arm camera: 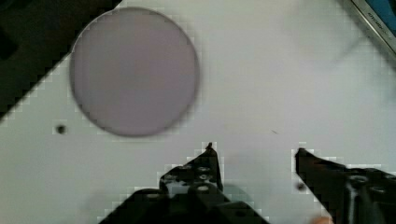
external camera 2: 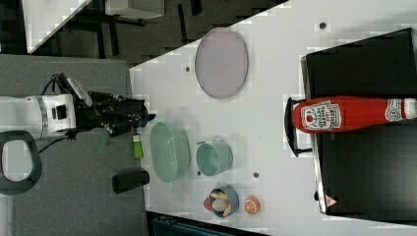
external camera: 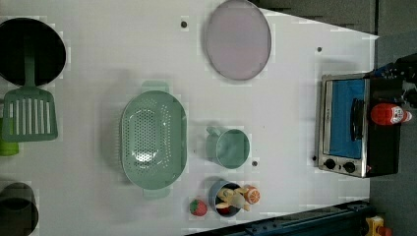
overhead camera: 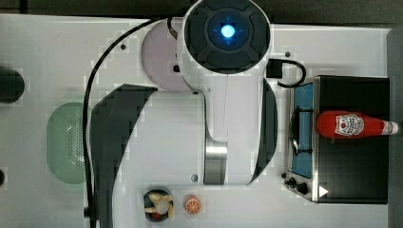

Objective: Pick Ketchup from oven and place it on table.

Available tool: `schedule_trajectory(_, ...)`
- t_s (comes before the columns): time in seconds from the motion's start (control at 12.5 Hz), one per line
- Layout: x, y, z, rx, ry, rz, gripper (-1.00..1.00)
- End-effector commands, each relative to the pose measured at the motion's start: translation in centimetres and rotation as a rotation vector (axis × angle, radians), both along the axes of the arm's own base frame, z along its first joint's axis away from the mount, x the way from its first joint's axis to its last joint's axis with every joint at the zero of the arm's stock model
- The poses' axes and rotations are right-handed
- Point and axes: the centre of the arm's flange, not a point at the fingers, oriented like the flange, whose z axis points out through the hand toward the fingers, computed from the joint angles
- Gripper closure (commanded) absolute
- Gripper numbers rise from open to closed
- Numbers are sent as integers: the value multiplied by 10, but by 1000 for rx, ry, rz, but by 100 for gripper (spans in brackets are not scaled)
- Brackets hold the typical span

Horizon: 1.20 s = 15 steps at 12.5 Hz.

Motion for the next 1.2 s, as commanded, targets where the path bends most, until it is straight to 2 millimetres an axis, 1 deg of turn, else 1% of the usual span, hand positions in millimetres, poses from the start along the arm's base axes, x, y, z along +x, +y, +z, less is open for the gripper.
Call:
schedule_trajectory(0.08, -93, -41, 83, 1, -23, -120, -58)
schedule_trajectory(0.24, -93, -43, 83, 2, -25, -125, -99)
schedule_trajectory(0.4, -93, -57, 82, 6, -30, -149, -100)
schedule_trajectory(0.48, -92, -71, 81, 9, -36, -176, -100)
schedule_trajectory(0.64, -91, -115, 75, 18, -55, -258, -100)
schedule_trajectory(0.8, -91, -167, 63, 24, -71, -356, -100)
schedule_trajectory(1.04, -92, -241, 40, 14, -108, -489, -100)
schedule_trajectory(1.2, -92, -281, 21, -8, -134, -562, -100)
